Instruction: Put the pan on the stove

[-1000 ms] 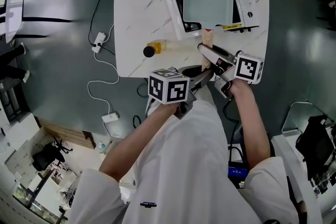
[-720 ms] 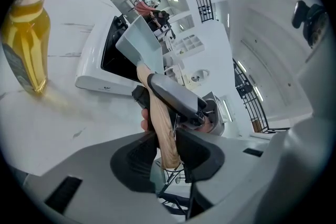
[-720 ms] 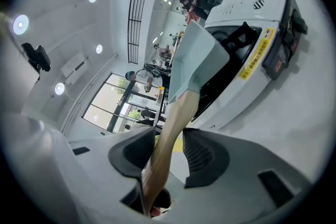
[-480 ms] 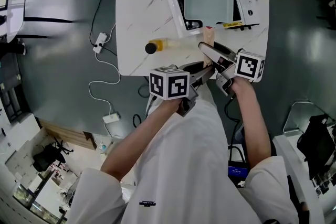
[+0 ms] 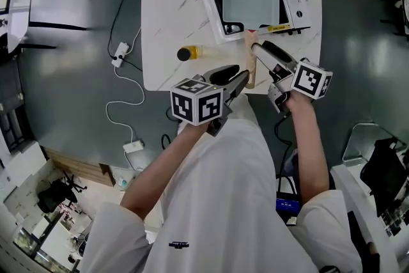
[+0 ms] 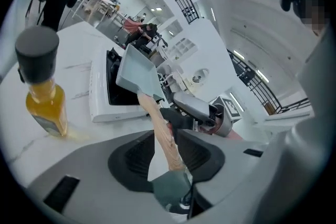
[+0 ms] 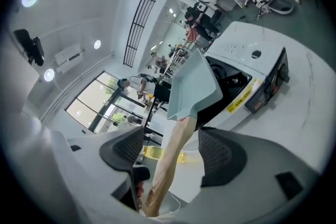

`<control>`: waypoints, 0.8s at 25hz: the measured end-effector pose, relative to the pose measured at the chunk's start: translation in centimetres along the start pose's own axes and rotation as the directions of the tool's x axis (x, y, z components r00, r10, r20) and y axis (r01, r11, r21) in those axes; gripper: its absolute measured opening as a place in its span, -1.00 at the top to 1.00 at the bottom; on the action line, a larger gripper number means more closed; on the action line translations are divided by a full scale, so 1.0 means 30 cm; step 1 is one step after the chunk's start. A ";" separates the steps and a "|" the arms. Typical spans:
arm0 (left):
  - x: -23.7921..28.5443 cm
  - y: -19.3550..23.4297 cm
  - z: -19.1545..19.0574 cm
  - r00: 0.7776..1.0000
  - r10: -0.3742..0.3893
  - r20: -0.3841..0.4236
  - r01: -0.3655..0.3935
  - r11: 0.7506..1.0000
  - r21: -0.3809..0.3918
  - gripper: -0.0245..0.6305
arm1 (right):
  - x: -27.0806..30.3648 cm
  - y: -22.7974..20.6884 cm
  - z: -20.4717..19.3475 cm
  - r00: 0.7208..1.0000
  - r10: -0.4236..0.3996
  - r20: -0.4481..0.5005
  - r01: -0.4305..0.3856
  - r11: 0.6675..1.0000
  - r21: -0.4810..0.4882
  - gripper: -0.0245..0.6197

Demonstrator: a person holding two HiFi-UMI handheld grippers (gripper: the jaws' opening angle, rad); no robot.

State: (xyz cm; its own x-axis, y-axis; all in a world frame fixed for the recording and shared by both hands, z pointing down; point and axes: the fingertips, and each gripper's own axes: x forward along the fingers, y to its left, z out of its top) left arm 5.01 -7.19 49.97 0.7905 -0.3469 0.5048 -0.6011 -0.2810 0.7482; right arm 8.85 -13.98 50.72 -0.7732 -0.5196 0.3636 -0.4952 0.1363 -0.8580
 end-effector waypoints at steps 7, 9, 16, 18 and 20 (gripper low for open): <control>-0.114 -0.058 0.098 0.995 0.052 0.087 -0.070 0.973 0.219 0.72 | -0.116 0.116 0.079 0.987 -0.102 0.123 0.124 0.976 -0.181 -0.09; -0.150 -0.071 0.129 0.989 0.071 0.126 -0.103 0.959 0.263 0.89 | -0.150 0.153 0.104 0.976 -0.135 0.168 0.172 0.959 -0.227 -0.03; -0.265 -0.133 0.231 0.966 0.088 0.242 -0.172 0.921 0.351 0.93 | -0.276 0.301 0.149 0.915 -0.219 0.338 0.347 0.855 -0.386 0.40; -0.309 -0.158 0.269 0.954 0.081 0.287 -0.190 0.908 0.374 0.93 | -0.300 0.350 0.152 0.907 -0.218 0.361 0.371 0.818 -0.439 0.47; -0.353 -0.182 0.304 0.943 0.068 0.326 -0.199 0.900 0.388 0.93 | -0.322 0.393 0.153 0.899 -0.218 0.380 0.396 0.775 -0.492 0.56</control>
State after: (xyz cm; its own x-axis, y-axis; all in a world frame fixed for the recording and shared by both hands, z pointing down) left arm -1.15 -10.15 36.63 0.6663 -0.6377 0.3865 -0.7437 -0.5311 0.4060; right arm 12.29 -11.23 35.43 -0.4369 -0.8173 0.3758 -0.8848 0.3153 -0.3430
